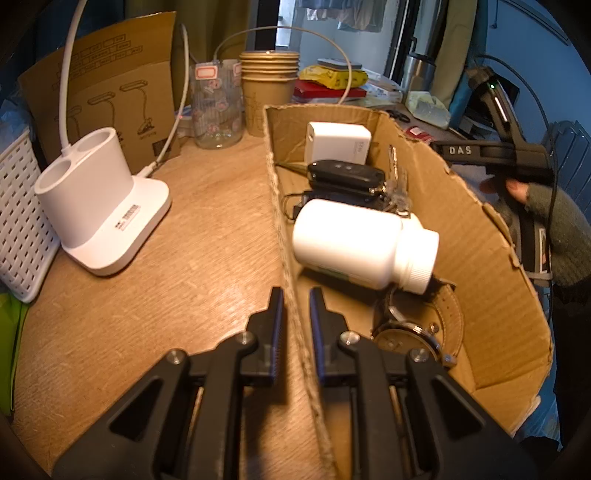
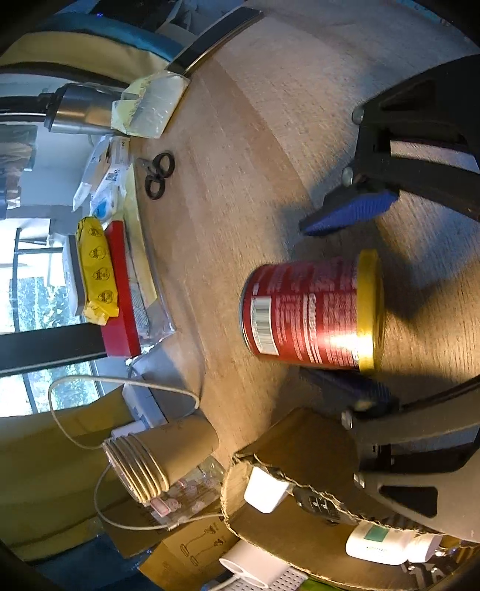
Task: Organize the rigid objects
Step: 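Grasp the red-and-gold can upright with the right tool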
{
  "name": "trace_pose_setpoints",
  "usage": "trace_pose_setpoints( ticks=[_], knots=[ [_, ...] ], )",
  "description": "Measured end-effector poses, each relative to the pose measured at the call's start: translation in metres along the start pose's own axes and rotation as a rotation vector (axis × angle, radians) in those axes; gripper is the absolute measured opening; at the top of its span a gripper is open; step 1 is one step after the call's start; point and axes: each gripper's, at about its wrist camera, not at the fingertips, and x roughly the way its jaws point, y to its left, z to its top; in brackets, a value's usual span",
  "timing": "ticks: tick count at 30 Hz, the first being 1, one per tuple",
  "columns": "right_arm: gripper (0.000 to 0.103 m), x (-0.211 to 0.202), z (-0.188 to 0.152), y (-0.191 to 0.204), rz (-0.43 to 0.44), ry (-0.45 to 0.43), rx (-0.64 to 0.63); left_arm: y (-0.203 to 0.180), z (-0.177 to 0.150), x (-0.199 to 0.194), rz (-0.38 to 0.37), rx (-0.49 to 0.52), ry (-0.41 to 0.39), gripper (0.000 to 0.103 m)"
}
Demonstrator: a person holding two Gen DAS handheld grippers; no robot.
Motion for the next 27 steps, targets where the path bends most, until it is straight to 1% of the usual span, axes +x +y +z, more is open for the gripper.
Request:
trace_pose_setpoints(
  ticks=[2,9,16,27],
  knots=[
    [0.059,-0.001,0.000,0.002,-0.008,-0.001,-0.009,0.000,0.000,0.000,0.000,0.000,0.000,0.015],
    [0.059,-0.008,-0.002,0.007,0.009,-0.021,-0.023,0.000,0.000,0.000,0.000,0.000,0.000,0.015],
    [0.059,-0.027,0.003,0.015,0.030,-0.064,-0.036,0.000,0.000,0.000,0.000,0.000,0.000,0.015],
    [0.059,-0.061,0.010,0.043,0.075,-0.124,-0.098,0.000,0.000,0.000,0.000,0.000,0.000,0.015]
  ],
)
